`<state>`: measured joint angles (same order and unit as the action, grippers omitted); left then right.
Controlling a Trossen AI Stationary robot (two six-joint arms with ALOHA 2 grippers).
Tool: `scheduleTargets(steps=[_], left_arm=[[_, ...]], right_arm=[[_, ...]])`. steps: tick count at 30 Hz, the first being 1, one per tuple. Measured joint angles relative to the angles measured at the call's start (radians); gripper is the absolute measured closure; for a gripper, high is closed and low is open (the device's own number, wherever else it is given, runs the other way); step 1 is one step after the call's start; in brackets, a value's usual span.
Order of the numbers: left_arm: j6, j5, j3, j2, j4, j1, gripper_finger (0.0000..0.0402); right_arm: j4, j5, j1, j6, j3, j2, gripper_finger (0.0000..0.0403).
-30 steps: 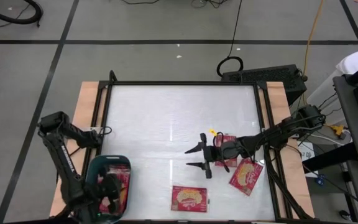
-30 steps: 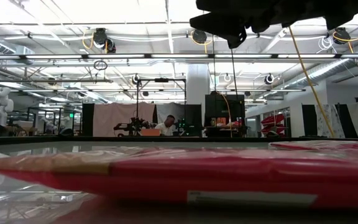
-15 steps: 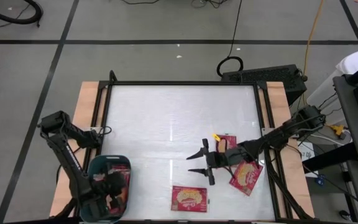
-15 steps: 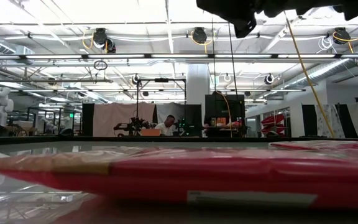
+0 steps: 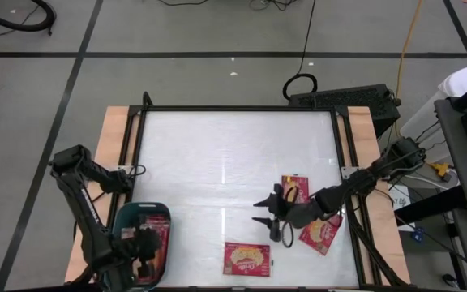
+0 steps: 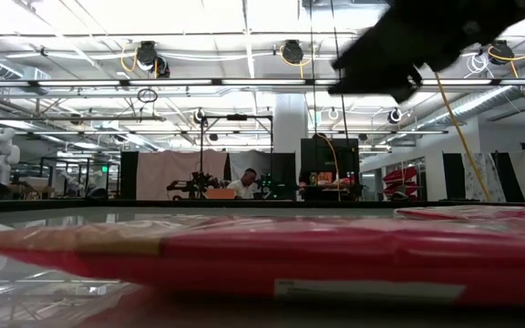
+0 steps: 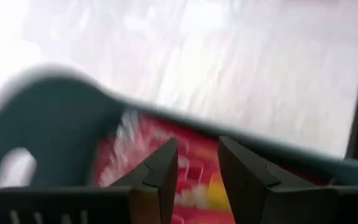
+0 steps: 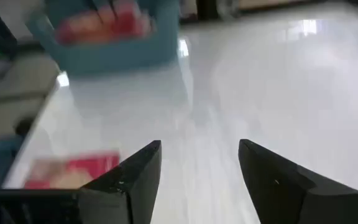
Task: Sort popcorn bags into baskets
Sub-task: Put the red popcorn bag into the blue bin
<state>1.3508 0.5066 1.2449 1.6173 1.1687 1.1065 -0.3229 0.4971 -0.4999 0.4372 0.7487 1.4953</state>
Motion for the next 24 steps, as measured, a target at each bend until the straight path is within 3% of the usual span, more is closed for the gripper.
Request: scheduleTargets(steps=[6, 9, 12, 18, 24], left_arm=[[-0.311, 0.298, 0.146, -0.001, -0.004, 0.0, 0.0282], [-0.476, 0.472, 0.16, -0.001, -0.063, -0.013, 0.0282], [-0.578, 0.581, 0.146, -0.001, -0.125, -0.045, 0.0282], [-0.594, 0.585, 0.099, 0.0, -0.233, -0.143, 0.0282], [-0.709, 0.49, 0.022, 0.0, -0.416, -0.213, 0.0282]], right_arm=[[0.225, -0.097, -0.086, 0.193, 0.097, 0.017, 0.0197], [0.247, -0.132, -0.146, 0.244, 0.134, 0.055, 0.0197], [0.242, -0.161, -0.208, 0.289, 0.182, 0.11, 0.0197], [0.217, -0.159, -0.274, 0.266, 0.303, 0.297, 0.0197], [0.22, -0.131, -0.237, 0.177, 0.401, 0.434, 0.0197]])
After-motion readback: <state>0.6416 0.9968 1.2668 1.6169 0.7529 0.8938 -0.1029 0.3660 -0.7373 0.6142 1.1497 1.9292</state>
